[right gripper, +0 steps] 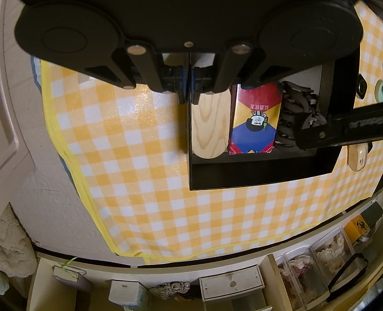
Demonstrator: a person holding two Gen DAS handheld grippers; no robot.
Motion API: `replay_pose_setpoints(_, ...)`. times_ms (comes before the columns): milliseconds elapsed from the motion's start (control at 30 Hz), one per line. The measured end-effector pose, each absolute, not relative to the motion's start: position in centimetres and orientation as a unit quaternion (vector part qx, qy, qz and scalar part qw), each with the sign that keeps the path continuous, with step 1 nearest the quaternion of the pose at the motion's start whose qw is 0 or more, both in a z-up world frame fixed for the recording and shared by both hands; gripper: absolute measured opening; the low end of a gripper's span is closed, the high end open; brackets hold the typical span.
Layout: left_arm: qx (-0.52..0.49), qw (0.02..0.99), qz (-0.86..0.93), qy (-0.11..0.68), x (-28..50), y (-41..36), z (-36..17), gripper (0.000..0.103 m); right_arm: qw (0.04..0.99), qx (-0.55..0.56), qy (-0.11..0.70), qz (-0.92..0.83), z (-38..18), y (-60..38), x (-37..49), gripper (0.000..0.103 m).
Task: Organize rigid objects
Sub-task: 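Lower the claw clip into the black box and open the left tool, then move the left tool over the mint-green round case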
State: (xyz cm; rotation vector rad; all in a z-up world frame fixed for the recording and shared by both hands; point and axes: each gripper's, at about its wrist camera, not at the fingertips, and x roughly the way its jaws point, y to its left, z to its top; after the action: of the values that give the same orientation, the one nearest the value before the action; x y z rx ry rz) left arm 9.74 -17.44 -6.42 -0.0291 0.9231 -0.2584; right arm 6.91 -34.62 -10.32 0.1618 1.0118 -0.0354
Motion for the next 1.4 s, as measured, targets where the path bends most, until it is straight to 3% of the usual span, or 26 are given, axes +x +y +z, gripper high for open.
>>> replay_pose_setpoints(200, -0.011, 0.884, -0.146, 0.444, 8.8, -16.5, -5.1, 0.080, 0.873, 0.074, 0.481, -0.018, -10.3, -34.4, 6.7, 0.004)
replay_pose_setpoints(300, -0.002, 0.887, -0.144, 0.439, 8.0, -16.2, -4.4, 0.095, 0.874, 0.073, 0.479, -0.017, -10.2, -34.3, 6.8, 0.004)
replay_pose_setpoints(433, -0.005, 0.885, -0.160, 0.438, 7.1, -15.4, -3.4, 0.103, 0.874, 0.073, 0.479, -0.017, -10.2, -34.3, 6.7, 0.004)
replay_pose_setpoints(1400, -0.003, 0.897, -0.088, 0.433, 5.9, 0.5, -0.6, 0.103, 0.872, 0.065, 0.484, -0.018, -10.4, -34.5, 6.4, 0.003)
